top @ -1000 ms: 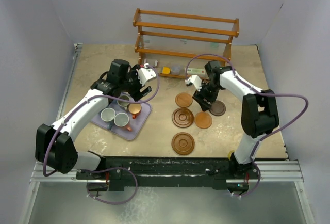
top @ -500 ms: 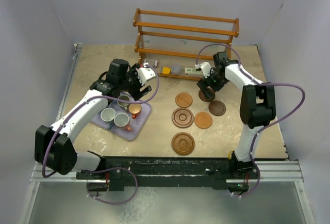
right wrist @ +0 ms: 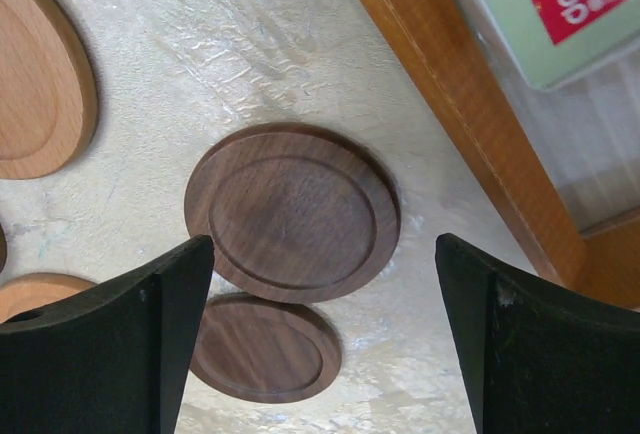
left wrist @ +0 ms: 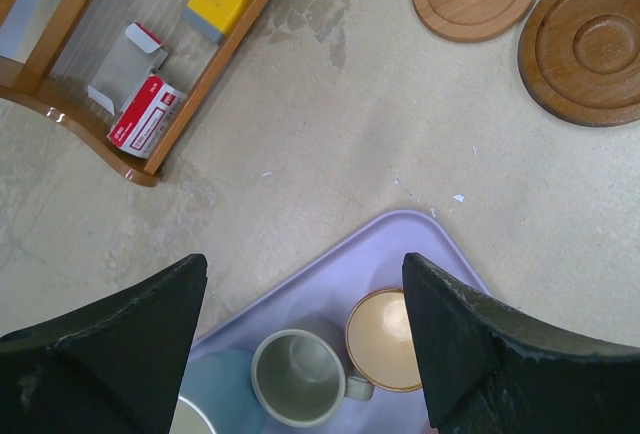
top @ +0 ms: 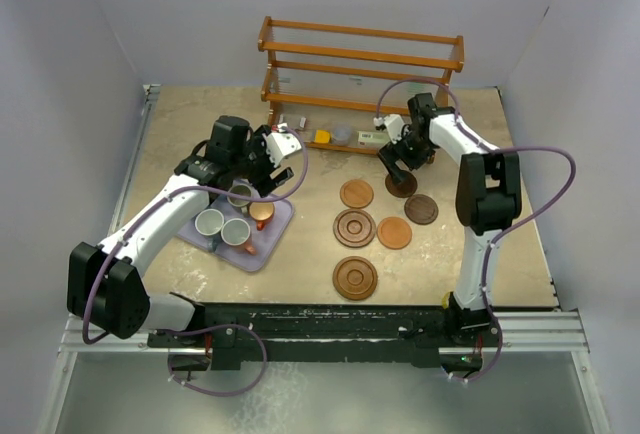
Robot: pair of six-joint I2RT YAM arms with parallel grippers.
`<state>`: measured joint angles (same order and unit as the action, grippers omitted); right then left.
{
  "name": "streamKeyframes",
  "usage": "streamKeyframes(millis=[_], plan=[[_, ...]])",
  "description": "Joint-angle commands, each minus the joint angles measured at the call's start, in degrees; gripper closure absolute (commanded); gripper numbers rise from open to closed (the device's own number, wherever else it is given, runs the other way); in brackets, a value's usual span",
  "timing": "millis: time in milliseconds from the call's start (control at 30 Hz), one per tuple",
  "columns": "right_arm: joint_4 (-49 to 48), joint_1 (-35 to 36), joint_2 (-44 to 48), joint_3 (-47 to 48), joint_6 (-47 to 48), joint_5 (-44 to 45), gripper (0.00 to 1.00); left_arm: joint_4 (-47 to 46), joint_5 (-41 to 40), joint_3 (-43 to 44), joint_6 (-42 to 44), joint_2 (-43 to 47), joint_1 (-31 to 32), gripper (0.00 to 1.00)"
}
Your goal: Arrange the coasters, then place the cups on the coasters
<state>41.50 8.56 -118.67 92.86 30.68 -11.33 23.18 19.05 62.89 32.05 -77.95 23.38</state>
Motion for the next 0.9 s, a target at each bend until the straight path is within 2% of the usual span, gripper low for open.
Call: streamKeyframes(millis=[0, 333, 633, 867], plan=[[4.92, 0.06, -1.29, 3.34, 1.16, -2.96, 0.07, -2.25, 0.12, -0.15, -0.38, 2.26, -0.49, 0.24], [5.20, 0.14, -1.95, 2.12, 2.79, -2.95, 0.12, -2.21, 0.12, -0.22, -0.41, 2.44, -0.56, 0.24], [4.97, 1.18, 0.26, -2.50, 4.40, -4.36, 0.16, -2.10, 0.20, -0.30, -0.39, 2.69, -0.70, 0.24], [3.59, 3.31, 2.74, -6.76, 5.20, -1.78, 0.19, -1.82, 0.59, -0.29, -0.32, 2.84, -0.83, 0.24]])
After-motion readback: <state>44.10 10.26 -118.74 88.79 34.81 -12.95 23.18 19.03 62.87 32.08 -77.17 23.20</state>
